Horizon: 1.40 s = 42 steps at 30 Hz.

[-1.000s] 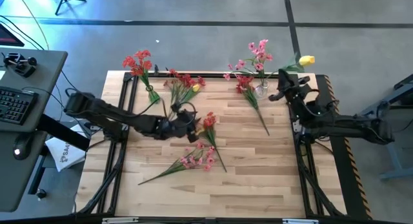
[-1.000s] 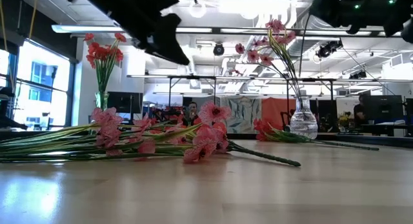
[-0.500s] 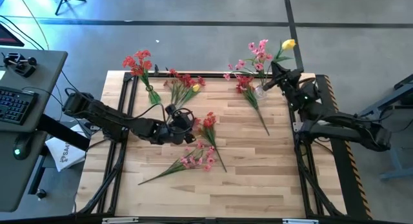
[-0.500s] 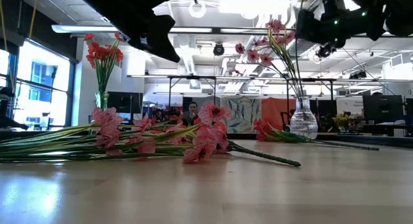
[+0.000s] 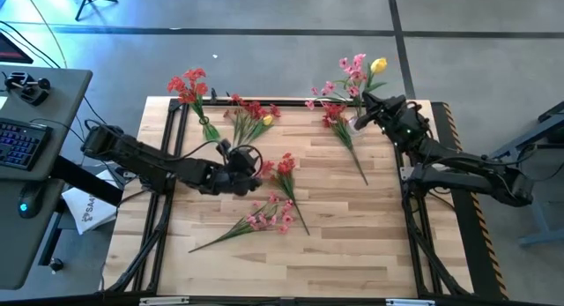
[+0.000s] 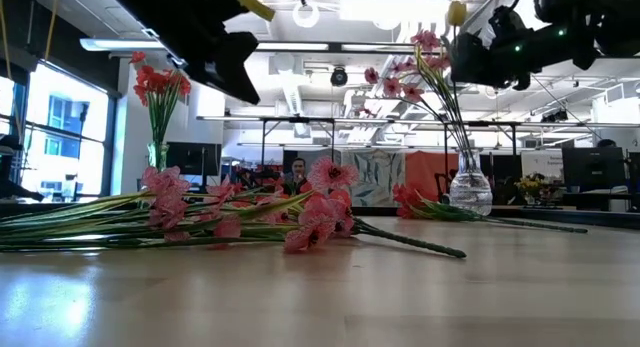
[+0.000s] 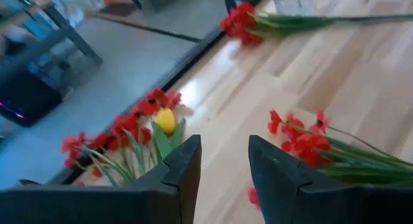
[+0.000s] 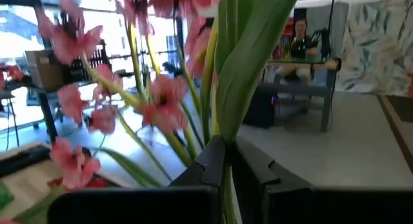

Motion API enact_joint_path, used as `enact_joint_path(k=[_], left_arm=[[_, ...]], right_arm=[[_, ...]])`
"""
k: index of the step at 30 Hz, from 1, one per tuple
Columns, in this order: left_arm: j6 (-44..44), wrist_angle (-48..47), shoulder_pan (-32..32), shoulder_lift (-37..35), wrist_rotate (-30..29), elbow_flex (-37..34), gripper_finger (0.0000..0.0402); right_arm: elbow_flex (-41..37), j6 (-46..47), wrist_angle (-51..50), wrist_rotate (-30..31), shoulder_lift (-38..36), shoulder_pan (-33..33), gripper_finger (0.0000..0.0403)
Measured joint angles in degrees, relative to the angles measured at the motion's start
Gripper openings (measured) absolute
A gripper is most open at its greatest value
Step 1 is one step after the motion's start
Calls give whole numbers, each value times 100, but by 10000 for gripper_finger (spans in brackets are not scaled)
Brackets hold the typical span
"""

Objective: Sort flowers into vase by color
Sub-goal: Put the bottom yellow tulip into the transparent vase

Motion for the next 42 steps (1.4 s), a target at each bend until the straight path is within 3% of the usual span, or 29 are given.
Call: enact_joint_path(k=[11, 17, 24, 30, 34, 42], left_arm=[[136, 0, 299, 27, 214, 0, 99], [136, -2, 297, 27, 292, 0, 99], [73, 0, 294, 27, 443, 0, 99], [-44, 0, 295, 27, 761, 0, 99], [-103, -68, 294, 27, 1139, 0, 99], [138, -671, 157, -281, 2571, 4, 99]], right_arm=[[-2, 13, -557, 238, -4, -12, 24], [-7, 37, -1235, 1064, -72, -12, 99], [-7, 43, -1668, 862, -549, 72, 191], [471, 650, -3264, 859, -1016, 363, 214], [797, 950, -4204, 771, -1147, 671, 215], [817, 1041, -4564, 637, -1248, 1374, 215]])
